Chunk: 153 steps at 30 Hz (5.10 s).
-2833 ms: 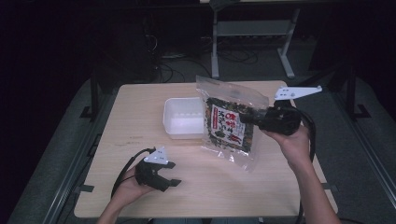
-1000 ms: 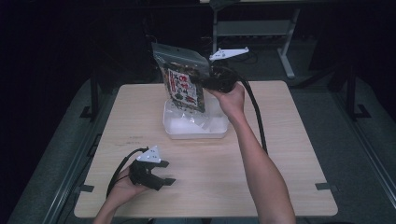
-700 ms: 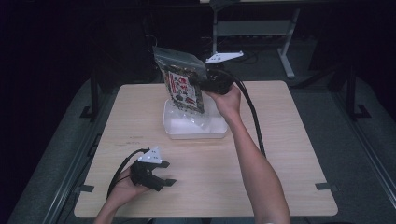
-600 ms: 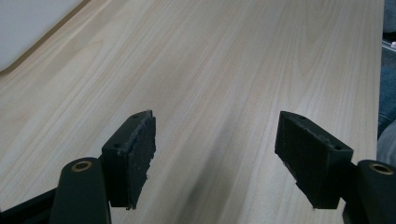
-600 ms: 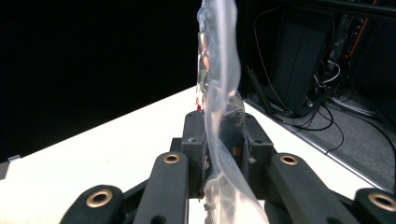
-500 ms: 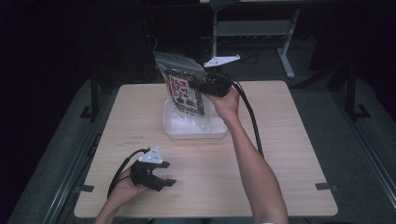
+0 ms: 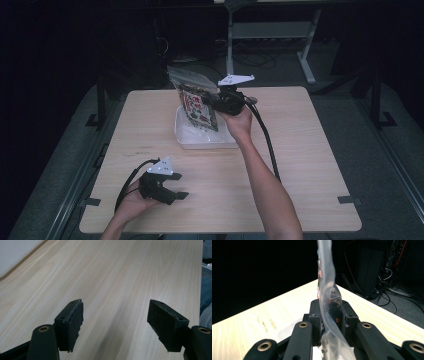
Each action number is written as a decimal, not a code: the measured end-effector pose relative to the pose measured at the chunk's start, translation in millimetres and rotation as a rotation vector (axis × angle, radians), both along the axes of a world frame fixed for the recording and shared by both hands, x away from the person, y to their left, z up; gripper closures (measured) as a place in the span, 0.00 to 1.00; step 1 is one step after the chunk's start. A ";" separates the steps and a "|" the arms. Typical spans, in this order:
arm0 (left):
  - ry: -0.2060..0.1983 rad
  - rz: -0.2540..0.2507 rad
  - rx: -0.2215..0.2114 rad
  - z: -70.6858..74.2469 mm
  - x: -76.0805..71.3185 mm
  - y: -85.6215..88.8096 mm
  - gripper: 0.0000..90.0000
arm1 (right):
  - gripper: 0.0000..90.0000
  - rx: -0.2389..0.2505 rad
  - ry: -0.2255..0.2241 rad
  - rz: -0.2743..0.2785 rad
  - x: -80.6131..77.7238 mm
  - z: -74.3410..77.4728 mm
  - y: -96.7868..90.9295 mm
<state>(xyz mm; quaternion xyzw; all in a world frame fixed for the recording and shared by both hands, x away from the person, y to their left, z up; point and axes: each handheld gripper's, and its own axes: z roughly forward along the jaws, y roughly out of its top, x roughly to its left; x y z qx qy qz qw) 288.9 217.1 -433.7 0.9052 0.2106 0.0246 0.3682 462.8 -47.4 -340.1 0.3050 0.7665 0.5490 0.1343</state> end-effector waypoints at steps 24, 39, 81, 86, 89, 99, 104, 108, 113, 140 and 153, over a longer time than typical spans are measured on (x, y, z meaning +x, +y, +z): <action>-0.009 0.011 0.001 0.8 1.1 0.2 0.32 | 0.82 -0.034 0.059 -0.009 3.8 -13.7 -19.5; -0.018 0.017 0.005 2.1 2.0 1.5 0.32 | 0.50 0.000 0.109 -0.013 0.8 -8.2 -29.8; -0.012 0.020 0.006 4.0 4.4 -2.7 0.29 | 0.42 0.029 0.167 0.006 -59.4 -5.2 -111.0; -0.015 0.022 0.006 4.0 3.3 -2.5 0.29 | 0.41 0.029 0.166 0.002 -67.9 -4.6 -119.7; -0.016 0.025 0.008 4.1 3.1 -2.4 0.29 | 0.41 0.026 0.173 0.000 -73.3 -5.6 -124.9; -0.022 0.020 0.014 4.5 2.8 -3.5 0.29 | 0.40 0.020 0.194 -0.017 -90.4 -16.3 -145.7; -0.019 0.020 0.016 3.7 2.7 -4.5 0.29 | 0.40 0.017 0.210 -0.022 -97.3 -22.2 -155.1; -0.020 0.017 0.015 3.9 2.9 -4.7 0.29 | 0.39 0.024 0.219 -0.027 -103.0 -27.6 -161.7; -0.018 0.019 0.016 3.5 3.0 -4.9 0.29 | 0.38 0.020 0.245 -0.027 -109.0 -34.2 -168.0; -0.012 0.024 0.019 2.5 3.6 -6.0 0.28 | 0.38 0.024 0.303 0.000 -147.4 -62.8 -197.3; -0.012 0.024 0.022 2.3 3.6 -6.1 0.28 | 0.38 0.025 0.336 0.007 -166.1 -78.4 -205.4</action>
